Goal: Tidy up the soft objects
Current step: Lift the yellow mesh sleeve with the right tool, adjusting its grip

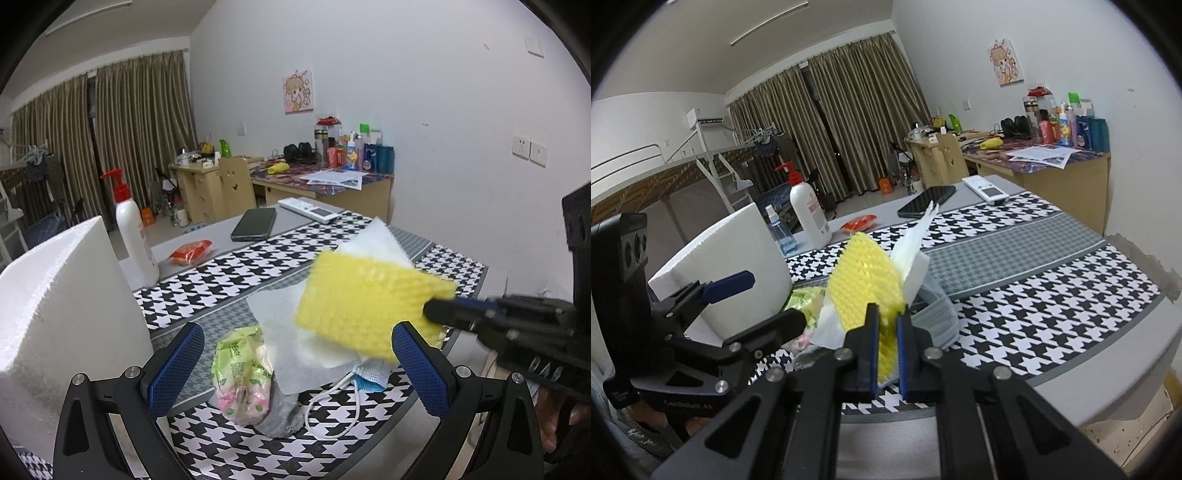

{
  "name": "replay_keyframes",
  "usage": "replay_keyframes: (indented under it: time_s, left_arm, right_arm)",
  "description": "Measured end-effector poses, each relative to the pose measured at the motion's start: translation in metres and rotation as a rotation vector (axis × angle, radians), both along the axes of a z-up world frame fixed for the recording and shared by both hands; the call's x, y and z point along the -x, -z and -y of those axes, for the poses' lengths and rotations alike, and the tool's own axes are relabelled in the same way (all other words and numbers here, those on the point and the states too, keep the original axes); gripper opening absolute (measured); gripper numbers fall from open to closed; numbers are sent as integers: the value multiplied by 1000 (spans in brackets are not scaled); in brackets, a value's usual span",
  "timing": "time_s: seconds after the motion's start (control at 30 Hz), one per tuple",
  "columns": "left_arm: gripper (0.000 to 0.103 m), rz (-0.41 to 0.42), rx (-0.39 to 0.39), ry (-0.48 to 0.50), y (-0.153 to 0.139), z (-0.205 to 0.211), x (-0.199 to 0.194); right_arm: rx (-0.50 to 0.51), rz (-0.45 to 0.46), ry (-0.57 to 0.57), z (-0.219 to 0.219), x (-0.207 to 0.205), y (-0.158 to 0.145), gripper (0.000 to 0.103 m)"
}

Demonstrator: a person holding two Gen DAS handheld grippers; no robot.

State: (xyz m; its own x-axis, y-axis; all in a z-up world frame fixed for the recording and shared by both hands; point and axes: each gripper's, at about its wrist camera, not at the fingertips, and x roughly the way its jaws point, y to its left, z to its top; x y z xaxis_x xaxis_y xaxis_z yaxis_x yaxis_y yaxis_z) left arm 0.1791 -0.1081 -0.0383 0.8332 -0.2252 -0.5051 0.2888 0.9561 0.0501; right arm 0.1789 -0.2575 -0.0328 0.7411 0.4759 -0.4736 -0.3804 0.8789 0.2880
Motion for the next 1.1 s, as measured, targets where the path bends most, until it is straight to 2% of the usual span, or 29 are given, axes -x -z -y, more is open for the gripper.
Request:
replay_keyframes:
  time_s: [0.2, 0.27, 0.33, 0.4, 0.83, 1.1]
  left_arm:
    - [102, -8, -9, -10, 3, -2, -3]
    - [102, -12, -10, -9, 5, -3, -4]
    - [102, -10, -11, -11, 5, -4, -4]
    - [102, -13, -9, -13, 6, -5, -5]
    - [102, -16, -12, -8, 6, -15, -5]
    - [102, -32, -16, -4, 10, -16, -7]
  right_arm:
    - [102, -32, 23, -14, -4, 16, 14]
    - [139, -43, 52, -15, -7, 19, 24]
    - [168, -33, 87, -13, -7, 19, 48]
    - [176, 0, 98, -11, -5, 16, 60]
    - [168, 25, -65, -31, -21, 10, 60]
    - [220, -37, -125, -45, -42, 28, 60]
